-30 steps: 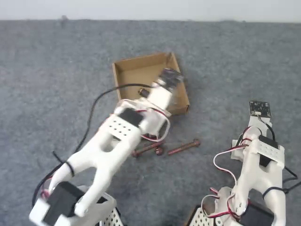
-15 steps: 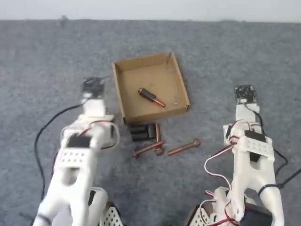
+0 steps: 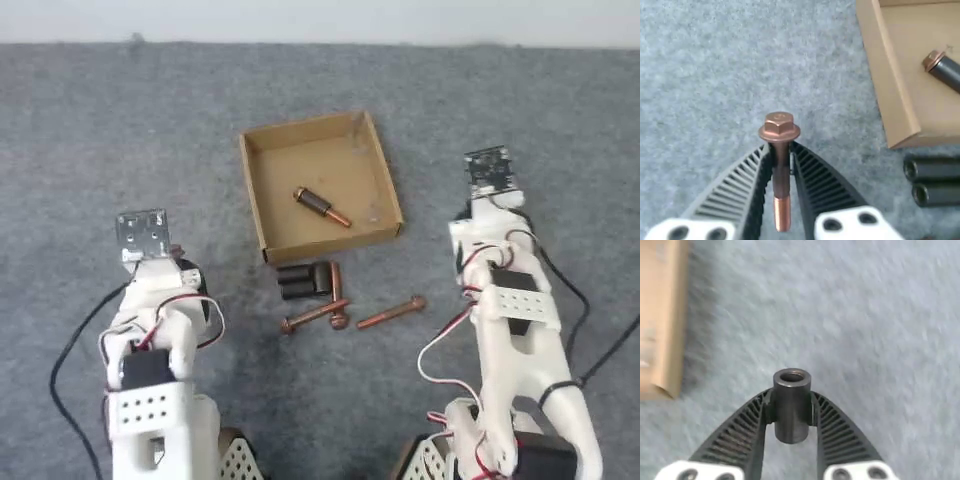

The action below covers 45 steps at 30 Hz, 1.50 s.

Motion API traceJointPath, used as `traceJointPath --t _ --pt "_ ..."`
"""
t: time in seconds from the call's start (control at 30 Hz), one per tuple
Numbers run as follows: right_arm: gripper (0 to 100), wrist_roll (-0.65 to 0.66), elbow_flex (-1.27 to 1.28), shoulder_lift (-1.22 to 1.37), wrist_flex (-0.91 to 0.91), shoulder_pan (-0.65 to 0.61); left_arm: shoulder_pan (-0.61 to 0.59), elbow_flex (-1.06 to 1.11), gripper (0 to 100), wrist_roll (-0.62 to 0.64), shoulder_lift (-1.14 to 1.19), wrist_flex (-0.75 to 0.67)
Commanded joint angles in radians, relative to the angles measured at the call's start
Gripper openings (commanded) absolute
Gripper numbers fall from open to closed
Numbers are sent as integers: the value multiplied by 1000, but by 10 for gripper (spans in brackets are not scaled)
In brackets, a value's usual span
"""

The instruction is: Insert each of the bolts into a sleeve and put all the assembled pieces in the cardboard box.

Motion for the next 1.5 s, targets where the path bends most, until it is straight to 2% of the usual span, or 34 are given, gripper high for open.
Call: traceJointPath --t 0.0,0.23,0.57,0.7,0.87,1.17,1.47 --pt "34 9 -61 -42 -85 -85 -5 22 11 3 -110 11" --pt "34 9 -51 -4 -371 -249 -3 30 11 3 -147 31" --pt "30 8 -49 272 -895 -397 -3 31 11 2 -147 26" --pt "6 -120 -49 371 -1061 -437 -3 33 11 2 -147 25" --pt "5 -255 -37 427 -1119 -470 -3 59 11 -40 -147 -23" --pt "5 -330 135 407 -1141 -568 -3 59 11 -51 -147 -25" --pt "6 -345 404 160 -1191 -654 -3 59 11 -51 -147 -25"
